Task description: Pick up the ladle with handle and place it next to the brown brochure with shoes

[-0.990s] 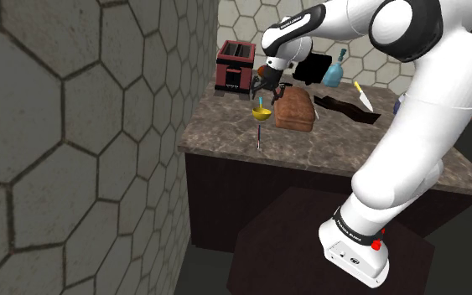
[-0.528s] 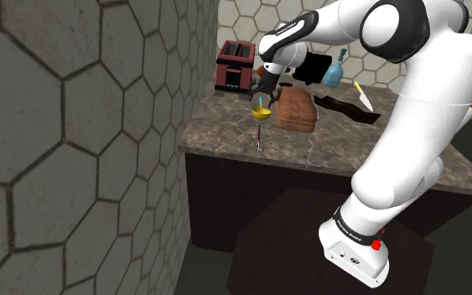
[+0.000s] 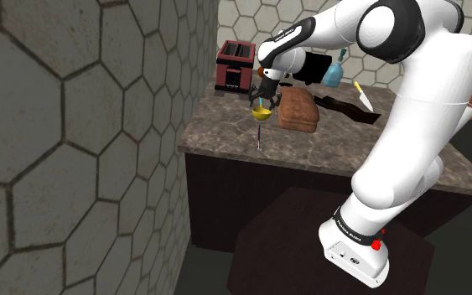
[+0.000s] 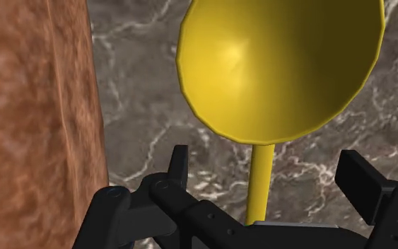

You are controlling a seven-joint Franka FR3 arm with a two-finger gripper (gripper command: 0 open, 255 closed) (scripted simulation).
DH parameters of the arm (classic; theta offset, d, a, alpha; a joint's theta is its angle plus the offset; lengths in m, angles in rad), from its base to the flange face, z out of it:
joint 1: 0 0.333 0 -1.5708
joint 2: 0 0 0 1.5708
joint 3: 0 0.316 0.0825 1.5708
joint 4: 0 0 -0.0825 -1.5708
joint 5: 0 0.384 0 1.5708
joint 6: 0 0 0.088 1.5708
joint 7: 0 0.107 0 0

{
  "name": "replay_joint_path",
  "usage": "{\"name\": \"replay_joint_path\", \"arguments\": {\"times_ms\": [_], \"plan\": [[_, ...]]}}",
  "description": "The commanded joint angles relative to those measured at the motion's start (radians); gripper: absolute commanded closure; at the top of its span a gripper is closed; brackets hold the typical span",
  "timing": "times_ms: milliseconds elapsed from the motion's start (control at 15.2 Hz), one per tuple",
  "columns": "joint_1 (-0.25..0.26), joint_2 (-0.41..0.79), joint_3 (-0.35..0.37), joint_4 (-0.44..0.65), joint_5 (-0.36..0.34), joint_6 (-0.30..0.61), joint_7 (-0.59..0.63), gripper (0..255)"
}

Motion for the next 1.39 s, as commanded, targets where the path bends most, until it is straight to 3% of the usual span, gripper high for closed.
{"name": "replay_joint_path", "arguments": {"times_ms": [0, 594, 1320], "plan": [[-0.002, 0.002, -0.002, -0.002, -0.001, -0.001, 0.000, 255], [-0.002, 0.002, -0.002, -0.002, -0.001, -0.002, 0.000, 255], [0.000, -0.070, -0.009, 0.057, -0.028, -0.128, 0.035, 255]]}}
